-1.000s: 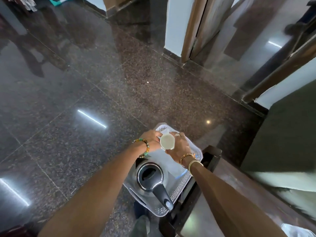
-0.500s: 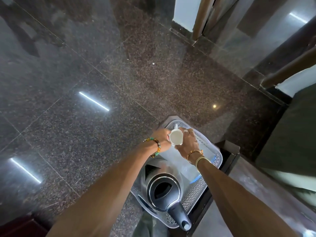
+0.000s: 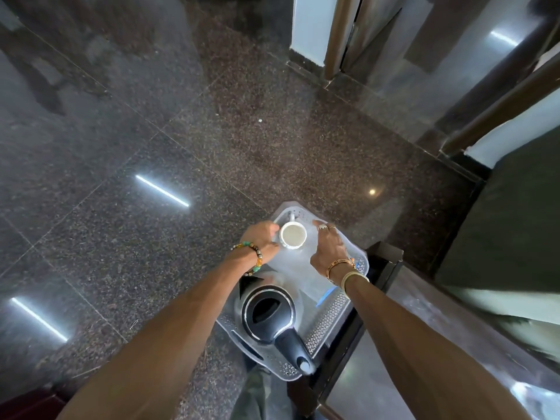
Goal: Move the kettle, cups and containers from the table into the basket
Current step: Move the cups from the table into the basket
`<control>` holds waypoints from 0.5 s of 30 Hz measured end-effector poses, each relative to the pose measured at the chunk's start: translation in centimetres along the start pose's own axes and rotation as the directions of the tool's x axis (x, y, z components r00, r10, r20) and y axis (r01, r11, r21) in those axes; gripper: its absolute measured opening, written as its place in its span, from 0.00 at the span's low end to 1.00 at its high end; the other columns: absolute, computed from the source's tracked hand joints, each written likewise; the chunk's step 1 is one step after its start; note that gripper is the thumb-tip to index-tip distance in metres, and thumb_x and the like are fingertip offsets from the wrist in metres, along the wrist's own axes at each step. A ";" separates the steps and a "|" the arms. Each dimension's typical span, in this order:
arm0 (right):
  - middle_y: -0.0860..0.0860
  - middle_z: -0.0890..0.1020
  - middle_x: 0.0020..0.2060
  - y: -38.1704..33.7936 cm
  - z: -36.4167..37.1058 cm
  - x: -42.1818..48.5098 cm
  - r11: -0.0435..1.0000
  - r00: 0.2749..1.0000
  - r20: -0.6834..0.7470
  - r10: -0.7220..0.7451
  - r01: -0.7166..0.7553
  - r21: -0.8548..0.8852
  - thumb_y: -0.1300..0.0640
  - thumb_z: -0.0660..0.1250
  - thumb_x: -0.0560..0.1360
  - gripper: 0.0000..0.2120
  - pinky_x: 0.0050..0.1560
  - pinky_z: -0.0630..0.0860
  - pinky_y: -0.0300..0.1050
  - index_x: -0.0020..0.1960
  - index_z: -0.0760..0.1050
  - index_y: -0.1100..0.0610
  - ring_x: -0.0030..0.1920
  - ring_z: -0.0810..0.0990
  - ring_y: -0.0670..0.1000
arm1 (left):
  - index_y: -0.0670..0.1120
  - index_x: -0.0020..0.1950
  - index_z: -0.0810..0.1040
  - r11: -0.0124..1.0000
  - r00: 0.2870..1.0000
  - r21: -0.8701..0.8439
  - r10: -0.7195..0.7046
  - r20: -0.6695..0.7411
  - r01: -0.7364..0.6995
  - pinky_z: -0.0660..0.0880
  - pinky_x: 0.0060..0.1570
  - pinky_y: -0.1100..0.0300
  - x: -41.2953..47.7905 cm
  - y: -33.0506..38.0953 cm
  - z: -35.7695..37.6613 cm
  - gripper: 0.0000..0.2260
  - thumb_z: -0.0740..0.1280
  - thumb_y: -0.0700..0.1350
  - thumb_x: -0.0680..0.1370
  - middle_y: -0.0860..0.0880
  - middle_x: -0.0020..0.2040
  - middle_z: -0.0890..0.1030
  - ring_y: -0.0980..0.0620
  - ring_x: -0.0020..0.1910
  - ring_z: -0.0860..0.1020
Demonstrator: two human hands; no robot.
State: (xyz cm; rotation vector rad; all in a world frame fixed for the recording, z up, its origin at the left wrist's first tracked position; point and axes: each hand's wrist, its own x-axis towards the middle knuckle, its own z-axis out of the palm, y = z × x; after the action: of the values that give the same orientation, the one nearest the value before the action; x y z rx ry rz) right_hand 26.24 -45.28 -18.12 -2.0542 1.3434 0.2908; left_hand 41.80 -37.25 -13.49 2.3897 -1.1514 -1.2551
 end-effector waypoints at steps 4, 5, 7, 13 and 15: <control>0.56 0.68 0.68 1.5 -4.9 -4.6 1.000 0.999 -0.038 0.006 -0.006 -0.019 0.68 0.63 0.68 0.32 0.66 0.71 0.51 0.72 0.65 0.57 0.67 0.72 0.60 | 0.43 0.62 0.78 0.998 0.996 0.047 0.045 -0.080 -0.041 0.74 0.61 0.55 -3.7 3.0 -0.9 0.16 0.68 0.41 0.75 0.44 0.62 0.80 0.45 0.62 0.77; 0.56 0.68 0.68 1.8 -6.1 -5.8 1.000 0.999 -0.049 0.003 -0.004 -0.008 0.67 0.63 0.68 0.34 0.66 0.71 0.52 0.73 0.64 0.55 0.67 0.72 0.60 | 0.43 0.63 0.78 0.998 0.994 0.046 0.055 -0.095 -0.051 0.73 0.62 0.56 -4.5 3.9 -1.0 0.16 0.67 0.42 0.75 0.44 0.62 0.80 0.46 0.63 0.77; 0.54 0.68 0.69 2.4 -8.8 -9.0 1.000 0.996 -0.089 -0.012 0.014 0.020 0.67 0.64 0.68 0.36 0.65 0.72 0.51 0.74 0.64 0.52 0.67 0.72 0.59 | 0.44 0.64 0.77 0.997 0.989 0.009 0.080 -0.125 -0.080 0.72 0.62 0.59 -7.2 6.2 -1.0 0.17 0.67 0.43 0.76 0.46 0.62 0.80 0.49 0.63 0.77; 0.54 0.68 0.70 4.5 -15.6 -18.0 0.994 0.978 -0.179 -0.110 0.109 -0.013 0.57 0.69 0.71 0.33 0.63 0.72 0.52 0.75 0.63 0.52 0.67 0.72 0.59 | 0.49 0.61 0.78 0.979 0.958 -0.056 0.180 -0.225 -0.197 0.71 0.55 0.65 -15.9 13.3 0.6 0.15 0.68 0.45 0.75 0.48 0.59 0.82 0.52 0.58 0.79; 0.55 0.67 0.70 5.1 -17.4 -20.3 0.989 0.967 -0.205 -0.149 0.145 -0.037 0.55 0.70 0.72 0.33 0.64 0.72 0.52 0.75 0.63 0.53 0.68 0.71 0.59 | 0.48 0.62 0.78 0.970 0.942 -0.043 0.222 -0.253 -0.240 0.71 0.57 0.64 -18.3 15.4 0.8 0.15 0.69 0.45 0.75 0.48 0.59 0.82 0.51 0.57 0.80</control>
State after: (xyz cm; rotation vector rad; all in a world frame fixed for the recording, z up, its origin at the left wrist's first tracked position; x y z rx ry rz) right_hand 9.85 -42.63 3.43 -2.2389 1.3031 0.0259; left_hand 26.69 -34.32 4.82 2.2039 -1.2407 -0.8819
